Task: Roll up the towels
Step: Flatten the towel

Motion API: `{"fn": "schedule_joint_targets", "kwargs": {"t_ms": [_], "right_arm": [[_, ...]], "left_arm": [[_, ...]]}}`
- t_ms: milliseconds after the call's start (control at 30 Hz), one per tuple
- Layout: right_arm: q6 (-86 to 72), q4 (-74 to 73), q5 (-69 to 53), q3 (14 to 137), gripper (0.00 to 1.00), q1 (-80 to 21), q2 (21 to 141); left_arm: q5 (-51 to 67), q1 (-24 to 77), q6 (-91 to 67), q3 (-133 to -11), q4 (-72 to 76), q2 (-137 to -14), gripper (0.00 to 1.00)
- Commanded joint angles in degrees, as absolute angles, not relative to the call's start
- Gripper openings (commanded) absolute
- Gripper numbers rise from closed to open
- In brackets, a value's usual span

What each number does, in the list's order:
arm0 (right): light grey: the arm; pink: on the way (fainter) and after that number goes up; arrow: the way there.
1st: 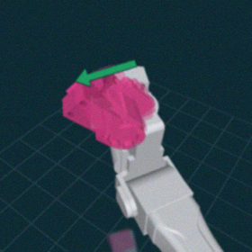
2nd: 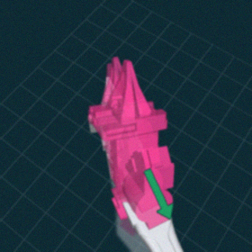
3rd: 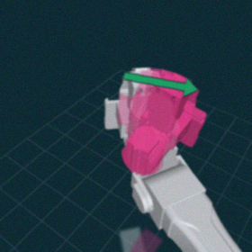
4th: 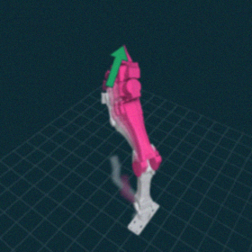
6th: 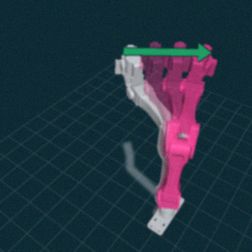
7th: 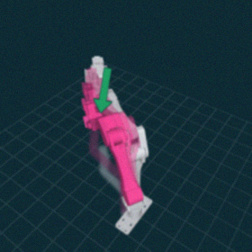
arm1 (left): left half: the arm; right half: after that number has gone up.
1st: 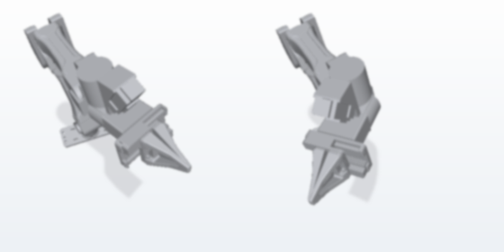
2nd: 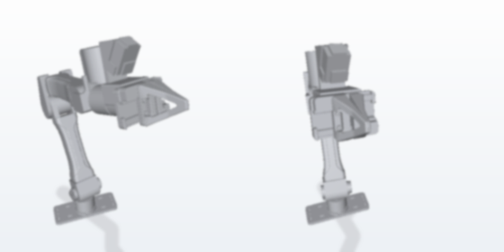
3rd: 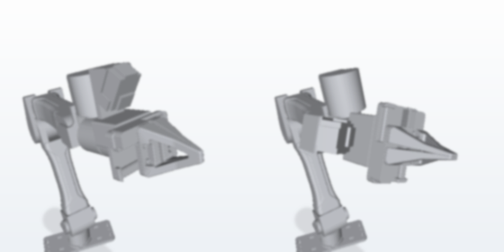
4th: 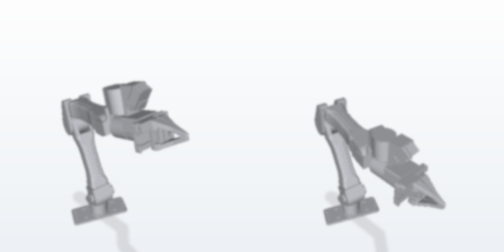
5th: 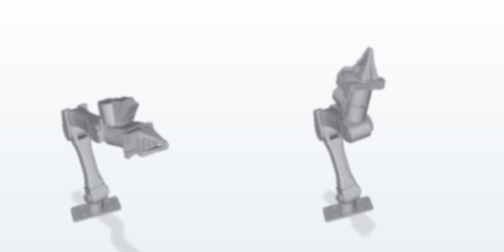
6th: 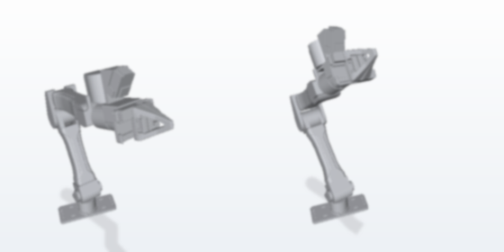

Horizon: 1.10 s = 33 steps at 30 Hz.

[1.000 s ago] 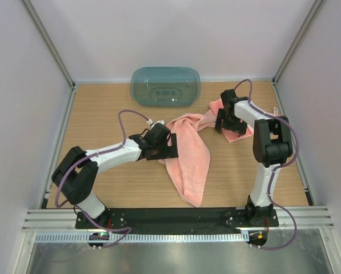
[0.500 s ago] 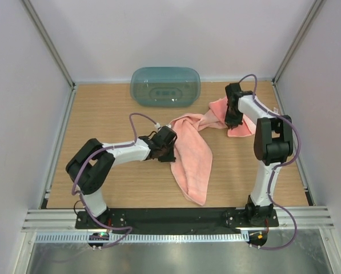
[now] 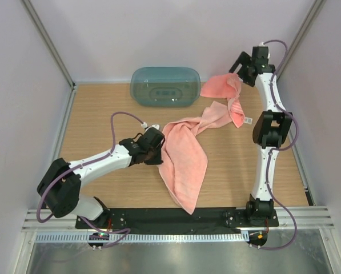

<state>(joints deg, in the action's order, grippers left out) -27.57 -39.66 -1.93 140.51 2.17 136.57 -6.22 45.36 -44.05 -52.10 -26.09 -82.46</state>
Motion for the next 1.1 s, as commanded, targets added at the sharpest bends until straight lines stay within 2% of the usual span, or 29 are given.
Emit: {"fn": "schedule_joint_targets", "kwargs": {"t_ms": [0,67,100,200,300,433,533,567,667,900,1067], "right_arm": [[-33.05,-39.37,-10.20,134.52,0.96,4.31,140.29],[-33.22,-32.05,-9.76,124.16,0.95,3.78,132.51],[-33.22,-29.38,-8.97,114.01,0.96,3.08,129.67],[-32.00,-23.47,-6.60,100.95,0.97,1.50,121.23],[-30.50,-24.61,-3.80,96.16,0.98,0.36,118.40],[-29.62,-29.59,-0.88,95.97,0.97,0.09,121.89],[-29.00,-31.99,-1.49,97.65,0.83,0.18,124.80],[-28.92,-30.51,-2.71,95.65,0.73,0.18,124.46],[-29.18,-27.16,-3.61,93.17,0.55,0.18,123.66],[-28.74,-32.78,-0.26,98.52,0.56,3.33,126.83],[-27.08,-35.06,3.07,102.55,0.69,6.24,126.47]], "left_arm": [[-11.68,45.53,-41.40,-55.36,-34.34,-80.51,0.14],[-14.14,45.44,-41.31,-55.81,-36.12,-79.54,0.37],[-14.59,45.27,-41.05,-56.07,-37.43,-79.28,0.56],[-16.26,45.00,-41.48,-57.04,-40.50,-78.58,0.70],[-13.11,45.09,-43.41,-57.48,-40.70,-77.00,0.73],[-5.55,46.14,-45.26,-55.02,-35.16,-75.85,0.76],[-5.54,48.60,-46.14,-55.19,-34.63,-77.52,0.75],[-5.62,49.21,-46.93,-55.20,-34.54,-77.78,0.74],[-5.10,51.15,-47.81,-54.23,-31.92,-78.22,0.74],[-3.25,51.42,-48.16,-53.18,-28.13,-82.00,0.73],[-2.03,51.42,-47.72,-50.19,-24.09,-88.84,0.70]]}}
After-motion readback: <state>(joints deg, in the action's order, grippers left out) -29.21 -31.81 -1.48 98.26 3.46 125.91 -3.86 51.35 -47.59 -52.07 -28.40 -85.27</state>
